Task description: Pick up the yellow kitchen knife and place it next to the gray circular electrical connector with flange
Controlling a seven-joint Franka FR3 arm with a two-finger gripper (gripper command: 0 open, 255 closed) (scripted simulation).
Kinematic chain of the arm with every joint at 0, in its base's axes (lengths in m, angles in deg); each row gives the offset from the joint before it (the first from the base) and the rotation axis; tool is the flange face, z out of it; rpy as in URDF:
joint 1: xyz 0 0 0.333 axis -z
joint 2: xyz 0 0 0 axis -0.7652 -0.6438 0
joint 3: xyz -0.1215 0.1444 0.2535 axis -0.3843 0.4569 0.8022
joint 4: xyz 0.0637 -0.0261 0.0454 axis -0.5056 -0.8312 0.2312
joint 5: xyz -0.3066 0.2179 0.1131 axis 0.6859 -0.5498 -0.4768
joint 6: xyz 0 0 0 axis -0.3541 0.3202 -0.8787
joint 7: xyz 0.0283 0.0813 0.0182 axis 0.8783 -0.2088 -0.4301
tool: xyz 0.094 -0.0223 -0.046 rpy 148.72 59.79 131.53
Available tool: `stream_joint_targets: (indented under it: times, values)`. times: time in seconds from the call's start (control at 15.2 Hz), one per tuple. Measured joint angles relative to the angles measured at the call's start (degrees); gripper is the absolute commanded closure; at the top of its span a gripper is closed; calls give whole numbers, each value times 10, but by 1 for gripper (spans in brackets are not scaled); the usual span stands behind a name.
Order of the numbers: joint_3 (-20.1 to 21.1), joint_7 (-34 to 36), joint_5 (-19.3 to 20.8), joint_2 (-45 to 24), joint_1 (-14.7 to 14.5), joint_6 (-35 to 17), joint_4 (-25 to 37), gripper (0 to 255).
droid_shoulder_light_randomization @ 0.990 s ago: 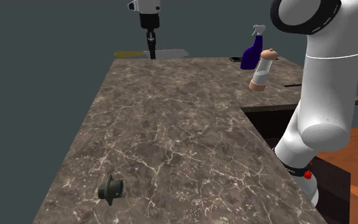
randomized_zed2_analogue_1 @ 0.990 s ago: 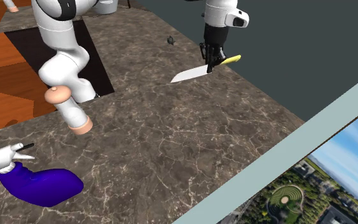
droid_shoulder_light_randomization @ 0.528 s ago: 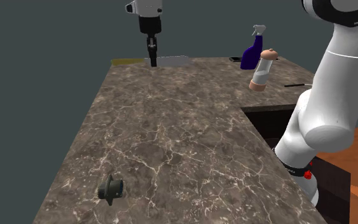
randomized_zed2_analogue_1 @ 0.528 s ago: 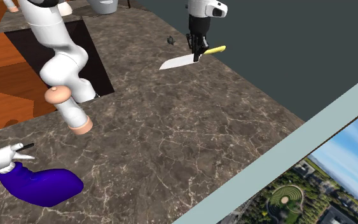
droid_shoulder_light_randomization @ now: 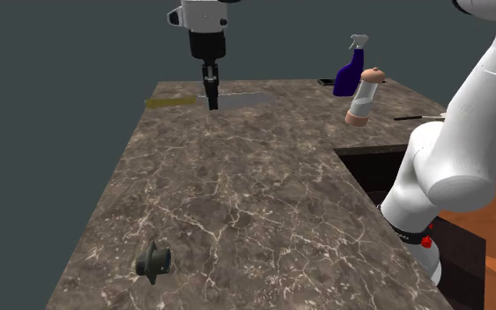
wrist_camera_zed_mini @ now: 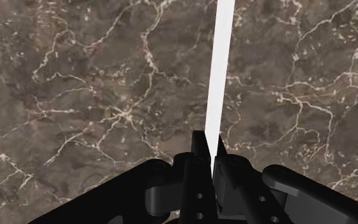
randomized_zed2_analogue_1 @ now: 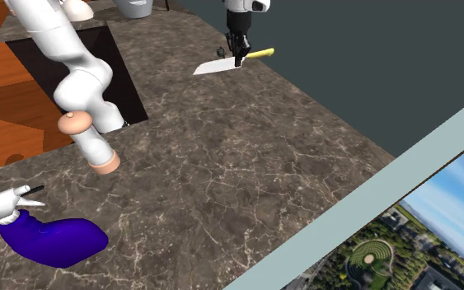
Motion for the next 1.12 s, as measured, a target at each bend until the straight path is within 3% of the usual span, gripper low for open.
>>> stream_joint_targets:
  times: [0.73, 1.12]
  values:
    - [76, 133, -25, 73, -64, -7, -78, 255]
    - [125, 214, -38, 81, -100, -6, -83, 255]
